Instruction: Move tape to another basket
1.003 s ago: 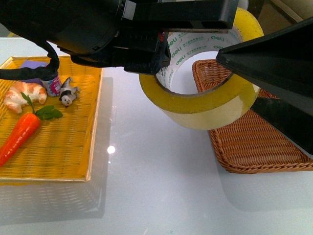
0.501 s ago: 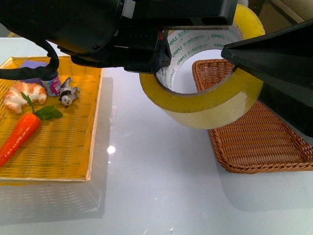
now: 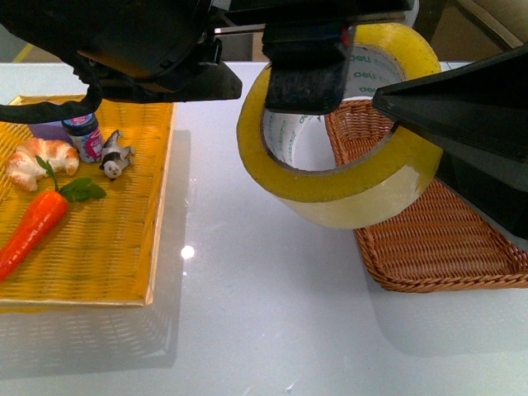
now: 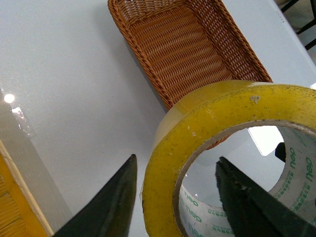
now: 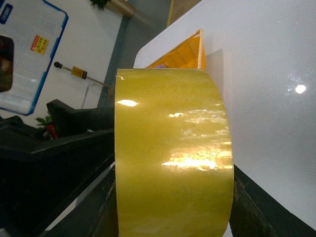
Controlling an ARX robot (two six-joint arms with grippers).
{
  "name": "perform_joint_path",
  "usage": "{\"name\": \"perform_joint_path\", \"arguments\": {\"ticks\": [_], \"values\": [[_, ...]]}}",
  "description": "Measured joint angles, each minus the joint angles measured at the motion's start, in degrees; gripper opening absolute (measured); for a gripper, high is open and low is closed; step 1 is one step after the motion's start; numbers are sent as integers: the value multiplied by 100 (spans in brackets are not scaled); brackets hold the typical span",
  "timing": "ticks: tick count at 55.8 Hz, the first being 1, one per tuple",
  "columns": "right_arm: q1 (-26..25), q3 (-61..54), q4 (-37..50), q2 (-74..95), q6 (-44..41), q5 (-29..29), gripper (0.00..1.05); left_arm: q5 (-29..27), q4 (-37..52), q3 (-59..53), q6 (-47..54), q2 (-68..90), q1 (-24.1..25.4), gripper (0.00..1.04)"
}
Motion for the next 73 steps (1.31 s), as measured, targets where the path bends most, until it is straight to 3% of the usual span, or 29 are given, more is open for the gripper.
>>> {"name": "perform_joint_path", "arguments": {"ticks": [9, 24, 26, 29, 31, 33, 38, 52, 63, 73], "values": [[-282, 0, -61, -33, 57, 52, 48, 37, -2, 0, -4, -181, 72, 97], [-1174, -118, -396, -319, 68, -48, 47, -44, 466, -334, 87, -977, 472, 95], [-1241, -127, -439, -387, 59, -87, 47, -1296, 1696, -826, 409, -1202, 435, 86], [-1316, -136, -514, -476, -11, -131, 47, -2354, 2830, -1416, 807, -1502, 507, 78], [-1338, -138, -542, -498, -50, -157, 47, -2929, 3442, -1862, 973, -1818, 662, 71], [-1375, -138, -610, -531, -105, -164, 47, -3077, 3681, -2144, 1069, -2096, 828, 65], [-1578, -136, -874, -570, -400, -151, 47, -2942, 3880, -2861, 1255, -2970, 1355, 45], [-2363, 385, -1266, -33, -1178, -343, 47, -2262, 3917, -3901, 1353, -3816, 1971, 3], [-2922, 1143, -1005, 1119, -1174, -385, 47, -1904, 3842, -4352, 1373, -4413, 2328, 2], [-2975, 1851, -957, 2286, -1056, -343, 47, -1679, 3613, -4666, 1373, -4927, 2590, 2]]}}
